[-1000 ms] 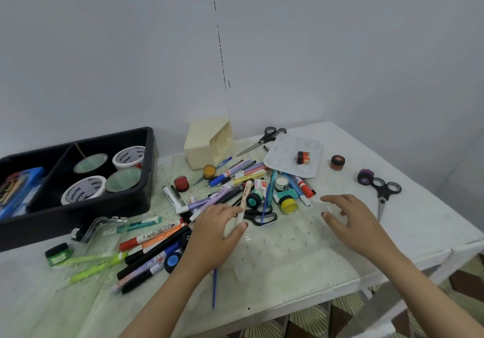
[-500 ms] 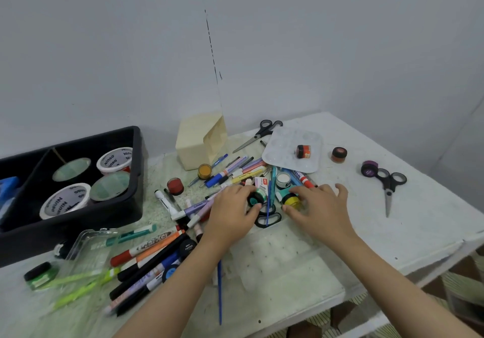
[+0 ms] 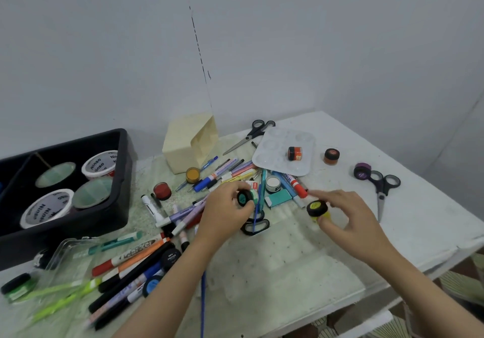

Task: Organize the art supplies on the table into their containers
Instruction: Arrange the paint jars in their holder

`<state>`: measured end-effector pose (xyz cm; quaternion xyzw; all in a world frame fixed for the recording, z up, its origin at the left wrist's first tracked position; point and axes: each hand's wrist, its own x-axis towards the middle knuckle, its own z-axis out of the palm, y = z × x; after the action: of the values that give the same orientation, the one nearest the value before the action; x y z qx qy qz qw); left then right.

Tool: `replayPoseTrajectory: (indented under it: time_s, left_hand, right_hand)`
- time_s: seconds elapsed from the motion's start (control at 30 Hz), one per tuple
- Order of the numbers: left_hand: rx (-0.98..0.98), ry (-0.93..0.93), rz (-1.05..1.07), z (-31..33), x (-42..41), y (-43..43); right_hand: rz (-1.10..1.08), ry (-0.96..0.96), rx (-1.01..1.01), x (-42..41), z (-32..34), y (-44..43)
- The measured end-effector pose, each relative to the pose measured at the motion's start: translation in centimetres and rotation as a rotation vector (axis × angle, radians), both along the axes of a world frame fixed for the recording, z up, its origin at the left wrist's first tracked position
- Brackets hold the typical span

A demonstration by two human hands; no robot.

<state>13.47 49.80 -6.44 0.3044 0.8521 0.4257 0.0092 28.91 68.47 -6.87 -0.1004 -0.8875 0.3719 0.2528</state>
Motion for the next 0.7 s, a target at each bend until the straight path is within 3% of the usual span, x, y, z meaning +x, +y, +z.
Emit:
replayPoseTrajectory:
  time_s: [0.23,0.7]
  left_hand:
    - [0.144,-0.145,-0.062,1.5,2.6,2.3]
    - [-0.003,-0.105,-0.020,0.3,7.2,3.9]
  right_hand:
    - [0.150,-0.134,0.118,0.8,-0.9,3.0]
    - [0.204,-0.180,0.457,-1.1,-1.4,4.1]
